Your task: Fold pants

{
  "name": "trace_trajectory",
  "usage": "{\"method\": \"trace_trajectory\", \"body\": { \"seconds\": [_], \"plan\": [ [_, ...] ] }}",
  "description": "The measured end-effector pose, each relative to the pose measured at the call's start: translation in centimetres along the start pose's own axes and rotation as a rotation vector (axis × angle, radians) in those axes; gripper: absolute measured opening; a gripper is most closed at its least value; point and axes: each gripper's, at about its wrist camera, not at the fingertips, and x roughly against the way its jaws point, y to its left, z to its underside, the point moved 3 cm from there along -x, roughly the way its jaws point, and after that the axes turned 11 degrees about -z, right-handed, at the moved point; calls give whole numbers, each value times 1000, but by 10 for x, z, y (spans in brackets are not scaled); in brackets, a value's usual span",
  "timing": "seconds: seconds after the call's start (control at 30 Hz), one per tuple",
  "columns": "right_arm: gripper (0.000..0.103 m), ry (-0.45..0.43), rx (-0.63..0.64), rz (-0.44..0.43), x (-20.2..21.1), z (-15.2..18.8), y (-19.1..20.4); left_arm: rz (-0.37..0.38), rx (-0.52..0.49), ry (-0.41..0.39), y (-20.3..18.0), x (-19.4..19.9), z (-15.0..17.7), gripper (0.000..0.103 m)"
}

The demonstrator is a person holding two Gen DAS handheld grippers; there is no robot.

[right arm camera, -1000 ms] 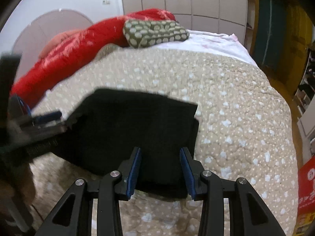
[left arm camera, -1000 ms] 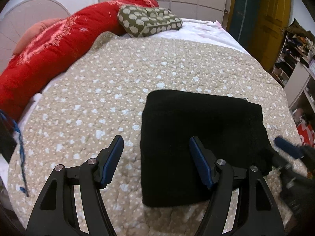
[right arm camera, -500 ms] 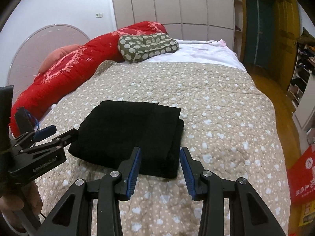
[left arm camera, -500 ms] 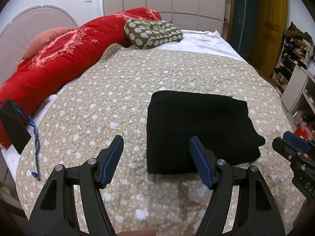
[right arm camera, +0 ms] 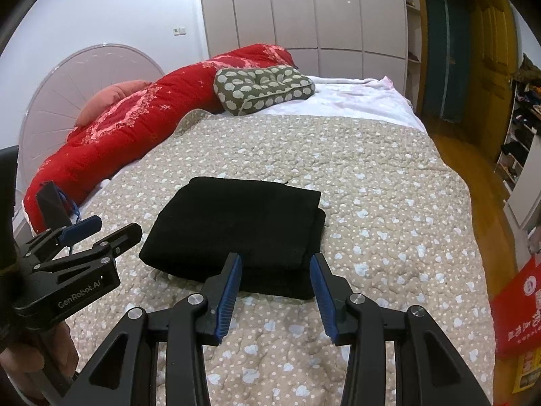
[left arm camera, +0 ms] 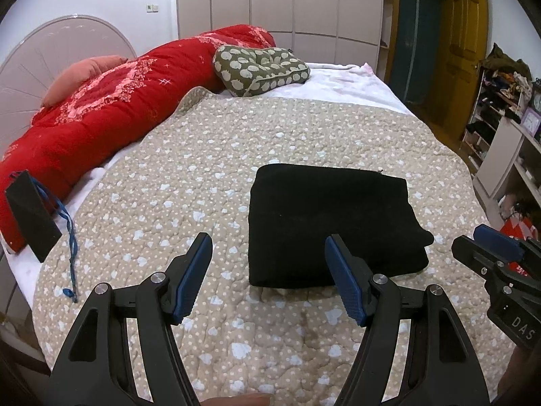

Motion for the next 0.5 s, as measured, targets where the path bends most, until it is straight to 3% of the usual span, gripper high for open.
{"method": "trace_trajectory", "body": {
  "seconds": [0.5],
  "plan": [
    [41, 12, -8, -5, -5, 2, 1, -1, -3, 5, -1, -2, 1, 70]
  ]
}}
